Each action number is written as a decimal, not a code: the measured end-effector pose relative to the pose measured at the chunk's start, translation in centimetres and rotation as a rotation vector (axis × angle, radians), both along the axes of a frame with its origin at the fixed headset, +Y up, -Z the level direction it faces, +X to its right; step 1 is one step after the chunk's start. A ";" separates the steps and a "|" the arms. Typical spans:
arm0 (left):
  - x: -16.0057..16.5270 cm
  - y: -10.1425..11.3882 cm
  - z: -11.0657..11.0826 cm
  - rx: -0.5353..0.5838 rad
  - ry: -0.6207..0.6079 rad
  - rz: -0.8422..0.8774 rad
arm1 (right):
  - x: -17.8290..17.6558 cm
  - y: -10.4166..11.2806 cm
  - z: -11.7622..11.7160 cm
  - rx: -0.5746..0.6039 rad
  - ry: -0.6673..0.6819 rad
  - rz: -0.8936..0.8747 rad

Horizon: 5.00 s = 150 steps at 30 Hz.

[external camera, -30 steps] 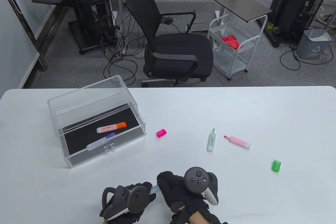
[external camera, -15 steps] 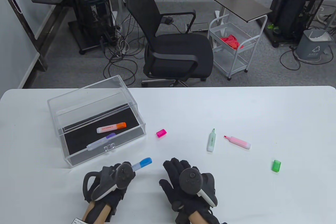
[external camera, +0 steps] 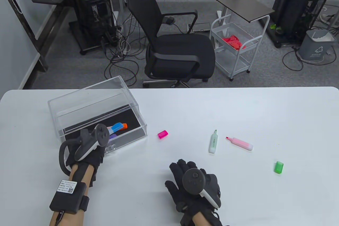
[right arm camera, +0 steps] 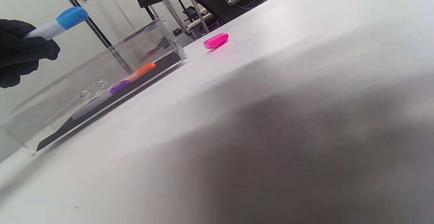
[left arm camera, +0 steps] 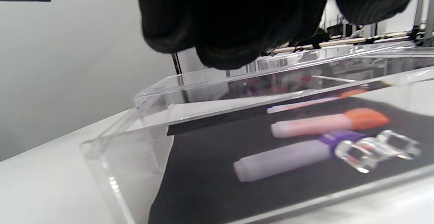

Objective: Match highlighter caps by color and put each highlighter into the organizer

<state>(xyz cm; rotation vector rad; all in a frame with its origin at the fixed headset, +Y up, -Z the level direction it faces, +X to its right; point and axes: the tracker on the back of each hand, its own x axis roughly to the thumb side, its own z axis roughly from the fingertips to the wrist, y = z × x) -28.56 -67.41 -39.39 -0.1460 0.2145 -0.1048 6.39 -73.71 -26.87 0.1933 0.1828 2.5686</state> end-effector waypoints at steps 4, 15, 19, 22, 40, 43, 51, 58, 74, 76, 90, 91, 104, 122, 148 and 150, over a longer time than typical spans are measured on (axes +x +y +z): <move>-1.4 -0.3 -1.3 -0.023 0.042 0.014 | 0.2 -0.2 -0.2 -0.018 -0.007 -0.007; -1.8 -0.8 -1.6 0.006 0.007 0.009 | 0.4 -0.5 -0.3 -0.039 -0.007 -0.020; -0.4 -0.3 -0.1 0.036 -0.062 0.001 | 0.1 -0.4 -0.2 -0.031 0.001 -0.004; 1.3 -0.2 1.6 0.043 -0.108 -0.015 | -0.2 -0.4 -0.1 -0.031 0.009 0.006; 6.1 -0.3 10.3 0.037 -0.237 0.042 | -0.7 -0.5 -0.4 -0.005 -0.003 0.133; 6.7 -0.7 11.4 0.034 -0.245 0.076 | -1.0 -0.7 -0.5 -0.007 0.002 0.149; 7.0 -1.9 12.4 0.018 -0.230 0.107 | -1.2 -0.9 -0.6 -0.011 0.008 0.163; 5.8 -3.8 12.3 0.012 -0.185 0.127 | -0.6 -1.1 -1.3 0.008 -0.032 0.134; 6.5 -5.1 13.8 -0.008 -0.170 0.087 | 7.3 1.7 -6.5 -0.033 -0.472 0.105; 6.4 -5.1 13.8 -0.010 -0.162 0.085 | 8.5 1.7 -7.7 -0.051 -0.529 0.147; 6.2 -5.0 14.1 -0.004 -0.149 0.083 | 9.5 -0.7 -14.3 -0.242 -0.677 0.408; 6.2 -5.0 14.1 -0.002 -0.147 0.082 | 9.4 -0.9 -14.7 -0.248 -0.685 0.426; 6.0 -5.5 13.8 -0.013 -0.154 0.096 | 8.7 -1.9 -16.7 -0.309 -0.725 0.583; 5.7 -6.7 13.3 -0.081 -0.202 0.360 | 6.5 1.1 -12.9 -0.034 -0.414 0.414; 6.5 -6.7 13.5 0.058 -0.363 1.362 | -9.2 6.3 2.7 0.557 0.171 0.213; 6.6 -6.9 13.4 0.052 -0.358 1.405 | -9.4 6.3 3.1 0.571 0.170 0.204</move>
